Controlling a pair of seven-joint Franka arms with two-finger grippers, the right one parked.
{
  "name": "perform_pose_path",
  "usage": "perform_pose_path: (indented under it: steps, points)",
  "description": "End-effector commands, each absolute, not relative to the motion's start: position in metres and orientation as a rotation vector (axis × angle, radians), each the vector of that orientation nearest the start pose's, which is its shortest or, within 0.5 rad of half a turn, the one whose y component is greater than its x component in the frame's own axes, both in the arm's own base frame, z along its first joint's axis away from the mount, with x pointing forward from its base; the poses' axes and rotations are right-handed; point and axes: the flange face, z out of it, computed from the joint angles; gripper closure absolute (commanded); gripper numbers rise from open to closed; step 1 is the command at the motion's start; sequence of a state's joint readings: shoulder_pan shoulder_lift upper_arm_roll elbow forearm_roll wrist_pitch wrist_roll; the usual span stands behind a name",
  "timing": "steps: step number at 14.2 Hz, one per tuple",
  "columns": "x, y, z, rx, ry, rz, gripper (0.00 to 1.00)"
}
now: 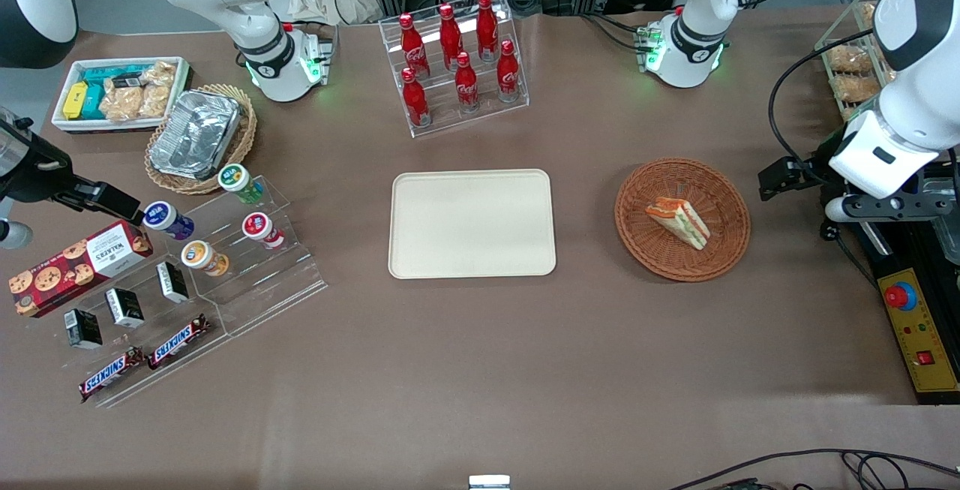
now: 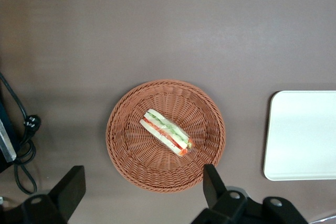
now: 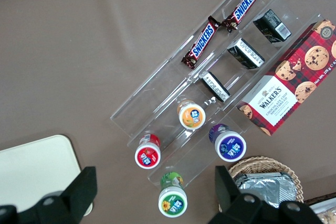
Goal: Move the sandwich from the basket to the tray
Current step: 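Move the left gripper over the wrapped sandwich in the wicker basket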
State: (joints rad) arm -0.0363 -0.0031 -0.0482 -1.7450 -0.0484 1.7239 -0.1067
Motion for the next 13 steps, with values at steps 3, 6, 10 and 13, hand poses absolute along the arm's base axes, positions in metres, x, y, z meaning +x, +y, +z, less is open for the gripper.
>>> perform_pose_path:
  steps: [3, 6, 10, 13]
  points:
    - [0.562, -0.053, 0.558, -3.137, -0.081, 0.040, 0.01]
    - [0.562, -0.054, 0.551, -3.134, -0.116, 0.086, 0.00]
    - [0.547, -0.054, 0.532, -3.127, -0.128, 0.217, 0.00]
    - [0.532, -0.055, 0.510, -3.125, -0.122, 0.210, 0.00]
